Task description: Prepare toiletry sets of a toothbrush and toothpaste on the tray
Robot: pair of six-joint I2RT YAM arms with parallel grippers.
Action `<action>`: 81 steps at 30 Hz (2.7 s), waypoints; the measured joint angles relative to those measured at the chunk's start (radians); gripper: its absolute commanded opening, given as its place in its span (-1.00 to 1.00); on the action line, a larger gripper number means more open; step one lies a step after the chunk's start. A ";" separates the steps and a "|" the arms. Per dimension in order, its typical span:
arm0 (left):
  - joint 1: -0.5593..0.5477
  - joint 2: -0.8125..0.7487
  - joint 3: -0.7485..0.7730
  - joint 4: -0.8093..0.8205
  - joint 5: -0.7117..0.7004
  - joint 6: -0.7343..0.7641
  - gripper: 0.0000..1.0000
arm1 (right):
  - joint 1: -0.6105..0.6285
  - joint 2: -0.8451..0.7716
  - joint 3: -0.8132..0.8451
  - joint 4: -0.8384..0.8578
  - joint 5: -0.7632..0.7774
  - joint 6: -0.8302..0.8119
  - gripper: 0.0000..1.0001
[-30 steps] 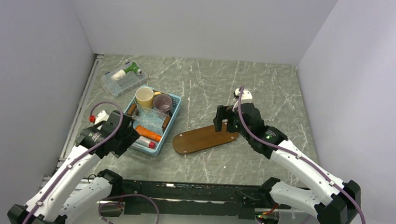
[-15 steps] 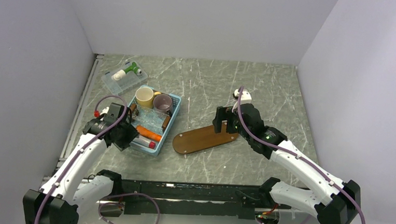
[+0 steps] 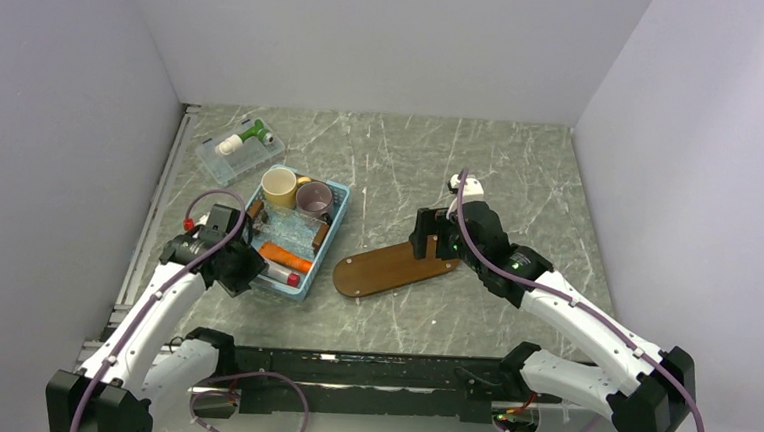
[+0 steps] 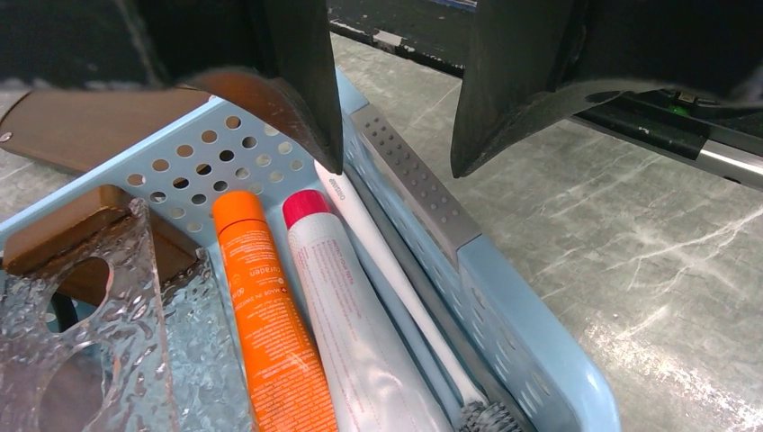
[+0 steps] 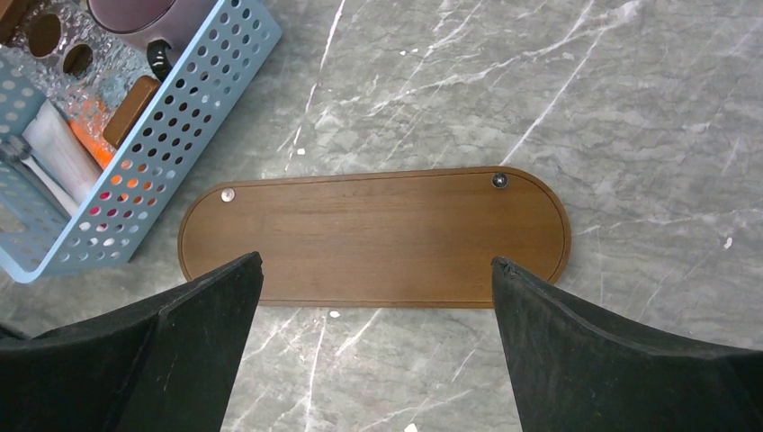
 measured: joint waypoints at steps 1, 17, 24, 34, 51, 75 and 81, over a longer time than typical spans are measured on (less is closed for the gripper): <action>0.000 -0.006 0.000 -0.001 0.001 0.001 0.02 | 0.000 0.000 0.000 0.000 -0.003 0.001 0.99; 0.021 0.052 0.000 0.015 0.002 0.039 -0.46 | 0.000 0.001 -0.015 0.000 -0.012 0.003 0.99; 0.043 0.059 0.001 0.036 -0.006 0.030 -0.84 | 0.000 0.001 -0.022 0.000 -0.012 0.008 0.99; 0.043 0.117 0.027 0.093 -0.010 0.074 -1.00 | 0.000 0.001 -0.035 0.000 -0.029 0.014 0.99; 0.044 0.398 0.239 0.104 0.029 0.299 -1.00 | 0.000 -0.024 -0.086 -0.009 -0.032 0.019 0.99; 0.038 0.869 0.655 0.212 0.328 0.586 -1.00 | 0.000 -0.161 -0.166 -0.114 -0.079 0.093 0.99; 0.005 0.943 0.743 0.215 0.341 0.613 -1.00 | 0.000 -0.183 -0.169 -0.130 -0.086 0.124 0.99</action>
